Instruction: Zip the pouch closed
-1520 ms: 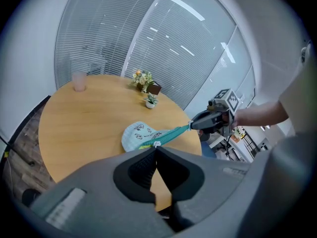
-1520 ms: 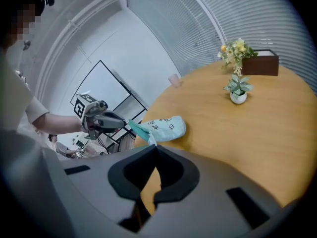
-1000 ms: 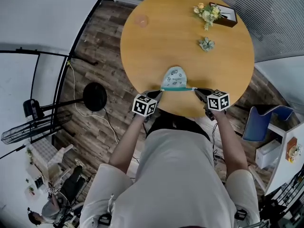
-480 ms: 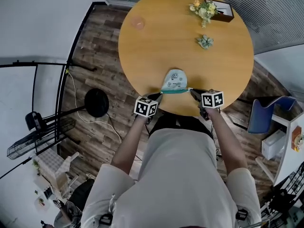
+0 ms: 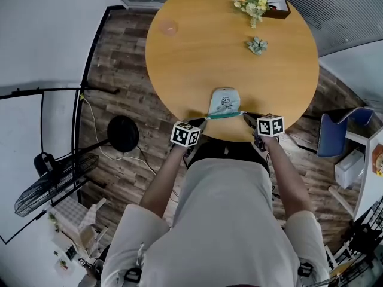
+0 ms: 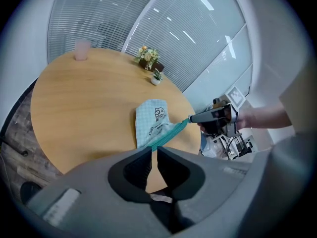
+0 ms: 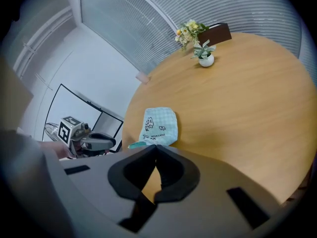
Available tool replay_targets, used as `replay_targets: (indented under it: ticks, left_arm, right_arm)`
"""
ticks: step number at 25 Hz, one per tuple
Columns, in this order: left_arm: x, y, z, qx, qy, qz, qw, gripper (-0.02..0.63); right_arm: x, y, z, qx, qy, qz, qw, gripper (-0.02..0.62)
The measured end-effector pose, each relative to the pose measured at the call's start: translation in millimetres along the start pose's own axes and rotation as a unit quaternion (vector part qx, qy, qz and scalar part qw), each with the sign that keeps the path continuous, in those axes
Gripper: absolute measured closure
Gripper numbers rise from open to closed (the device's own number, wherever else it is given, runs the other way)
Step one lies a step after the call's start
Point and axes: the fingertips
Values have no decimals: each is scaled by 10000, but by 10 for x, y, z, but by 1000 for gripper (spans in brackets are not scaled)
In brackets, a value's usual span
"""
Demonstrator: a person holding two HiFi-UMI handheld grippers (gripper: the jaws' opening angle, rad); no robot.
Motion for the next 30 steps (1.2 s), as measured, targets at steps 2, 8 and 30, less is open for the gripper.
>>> replay_targets:
  ticks: [2,8,30]
  left_arm:
    - [-36,15,22,12,29,-1,10000,583]
    - [-154,33,125,5,49,-55,10000,583]
    - [-664,-258,-667,-151,-179,-1382,9901,584]
  right_arm:
    - [-19,80,-55,2,156,13,9999,591]
    - [-70,224,-221,-68,587,18,9983,588]
    - [-982,152,-54,-829,287,-890,9922,532]
Point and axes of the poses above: the fingertips, and each gripper's own axes: x forward along the fingers, z to its left, y out of its underside, and after that the axes turned 15 degrees about -z, right-handed
